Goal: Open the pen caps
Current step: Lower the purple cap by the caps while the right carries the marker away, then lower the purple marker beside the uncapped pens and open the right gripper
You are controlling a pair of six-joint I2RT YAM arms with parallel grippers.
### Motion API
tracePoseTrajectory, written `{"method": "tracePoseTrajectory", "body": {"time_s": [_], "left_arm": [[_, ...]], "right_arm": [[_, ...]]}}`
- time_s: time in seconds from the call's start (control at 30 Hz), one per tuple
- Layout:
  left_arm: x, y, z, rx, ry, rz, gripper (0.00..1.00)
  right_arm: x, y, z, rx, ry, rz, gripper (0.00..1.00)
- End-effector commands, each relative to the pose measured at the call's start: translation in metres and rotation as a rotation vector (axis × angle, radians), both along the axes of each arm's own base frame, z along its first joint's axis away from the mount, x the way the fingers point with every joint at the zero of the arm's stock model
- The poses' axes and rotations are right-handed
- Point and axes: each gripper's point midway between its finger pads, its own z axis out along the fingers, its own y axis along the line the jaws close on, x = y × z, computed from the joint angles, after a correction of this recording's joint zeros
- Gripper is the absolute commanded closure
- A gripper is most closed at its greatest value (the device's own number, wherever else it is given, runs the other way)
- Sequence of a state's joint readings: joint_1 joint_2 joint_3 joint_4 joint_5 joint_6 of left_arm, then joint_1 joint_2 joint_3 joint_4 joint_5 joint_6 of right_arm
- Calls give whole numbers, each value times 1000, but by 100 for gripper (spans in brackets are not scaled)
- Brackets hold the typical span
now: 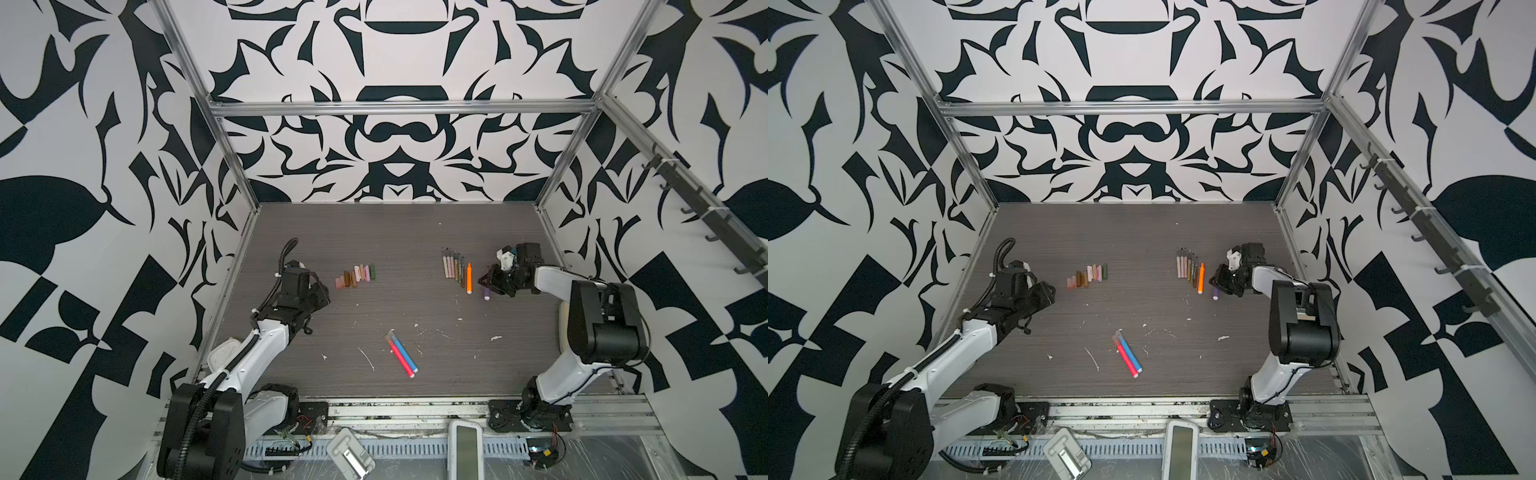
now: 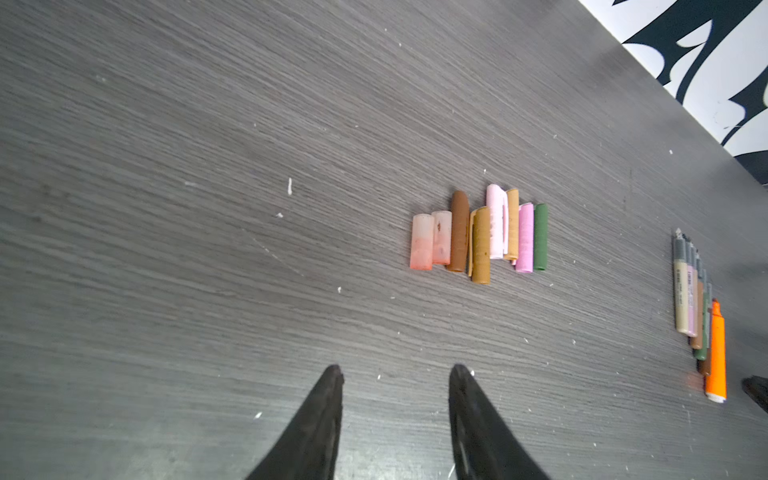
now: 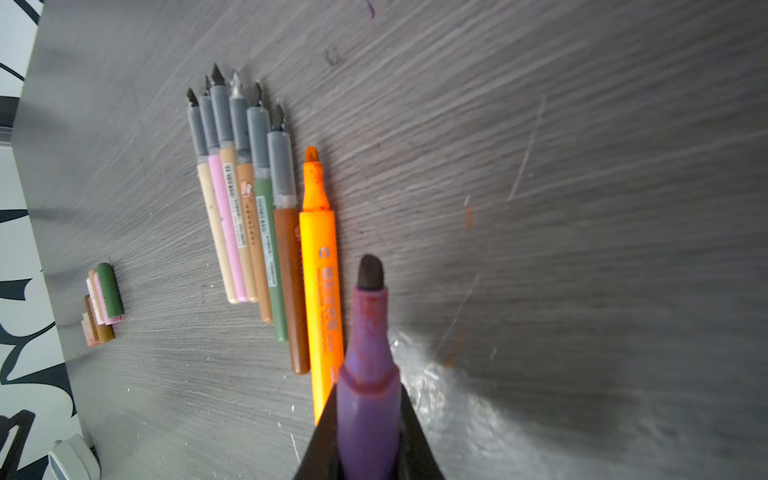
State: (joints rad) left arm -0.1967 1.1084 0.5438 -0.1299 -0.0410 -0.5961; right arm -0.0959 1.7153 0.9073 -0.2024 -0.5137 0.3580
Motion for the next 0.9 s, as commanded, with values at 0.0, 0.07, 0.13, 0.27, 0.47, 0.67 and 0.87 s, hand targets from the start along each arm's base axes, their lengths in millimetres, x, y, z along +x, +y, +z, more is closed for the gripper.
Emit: {"method": "tracePoseTrajectory", "body": {"time_s": [0.0,0.07,0.13,0.27,0.47,0.67,0.87], "left_arm": [[2,-1,0,5,-13,-12,55],[2,-2,0,3,-13,-15,55],[2,-2,0,2,-14,-16,55],[2,-3,0,-2,-17,-19,55],[3,-5,-2,-7,-6,-30,55],[2,-5,-1,-7,-9,-33,55],[2,-6,-1,-9,-12,-35,55]], "right_arm": [[17,2,10,7,-51,22,94],[19,5,7,30,-44,23,94],[20,7,4,44,-34,23,92],[20,7,3,47,-26,20,77],[23,9,11,62,-33,22,66],[25,12,20,90,-42,20,69],[16,13,37,90,-70,11,69]]}}
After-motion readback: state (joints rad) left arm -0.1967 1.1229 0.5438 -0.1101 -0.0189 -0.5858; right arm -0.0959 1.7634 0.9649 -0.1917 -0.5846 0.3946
